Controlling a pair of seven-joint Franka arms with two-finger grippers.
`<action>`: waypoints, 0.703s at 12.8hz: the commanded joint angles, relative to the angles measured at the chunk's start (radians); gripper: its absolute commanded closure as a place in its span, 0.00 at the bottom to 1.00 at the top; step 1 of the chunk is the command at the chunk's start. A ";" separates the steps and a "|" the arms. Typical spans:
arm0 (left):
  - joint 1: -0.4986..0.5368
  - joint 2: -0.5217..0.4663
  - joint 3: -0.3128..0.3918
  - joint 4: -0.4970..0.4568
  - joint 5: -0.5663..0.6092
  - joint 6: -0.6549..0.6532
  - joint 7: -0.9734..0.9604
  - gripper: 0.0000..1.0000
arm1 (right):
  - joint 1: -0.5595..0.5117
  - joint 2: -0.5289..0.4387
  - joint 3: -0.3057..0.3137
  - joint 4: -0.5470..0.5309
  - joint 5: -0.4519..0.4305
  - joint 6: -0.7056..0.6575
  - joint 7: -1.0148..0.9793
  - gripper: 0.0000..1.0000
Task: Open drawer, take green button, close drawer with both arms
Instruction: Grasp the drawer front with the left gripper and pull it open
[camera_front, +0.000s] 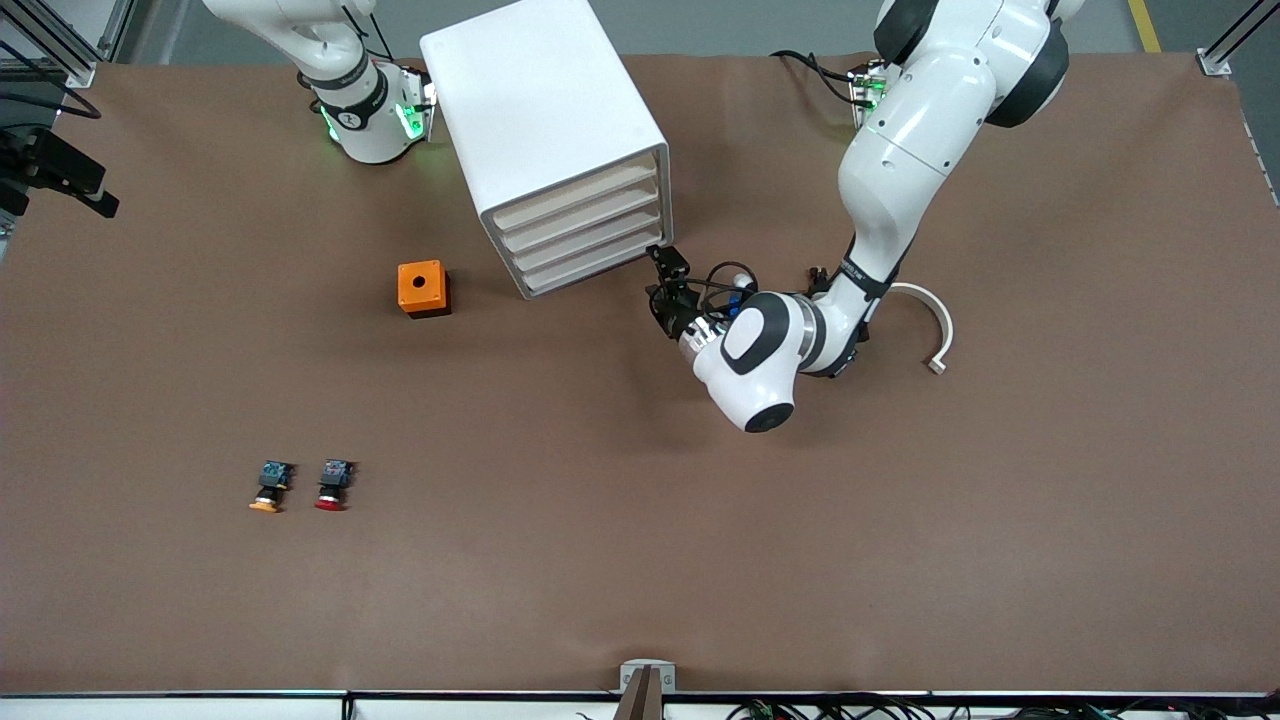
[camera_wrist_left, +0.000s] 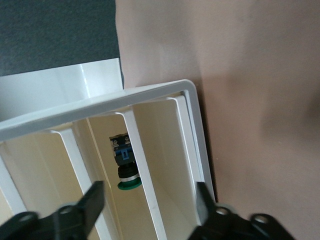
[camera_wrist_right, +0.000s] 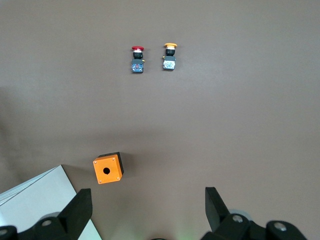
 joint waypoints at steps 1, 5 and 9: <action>-0.031 0.030 0.001 0.025 -0.039 -0.017 -0.035 0.31 | -0.008 -0.026 0.006 -0.023 0.004 0.007 -0.012 0.00; -0.048 0.038 -0.001 0.020 -0.097 -0.021 -0.036 0.32 | -0.008 -0.026 0.007 -0.022 -0.004 0.010 -0.013 0.00; -0.063 0.055 -0.001 0.016 -0.105 -0.076 -0.035 0.36 | -0.008 -0.026 0.006 -0.022 -0.017 0.012 -0.036 0.00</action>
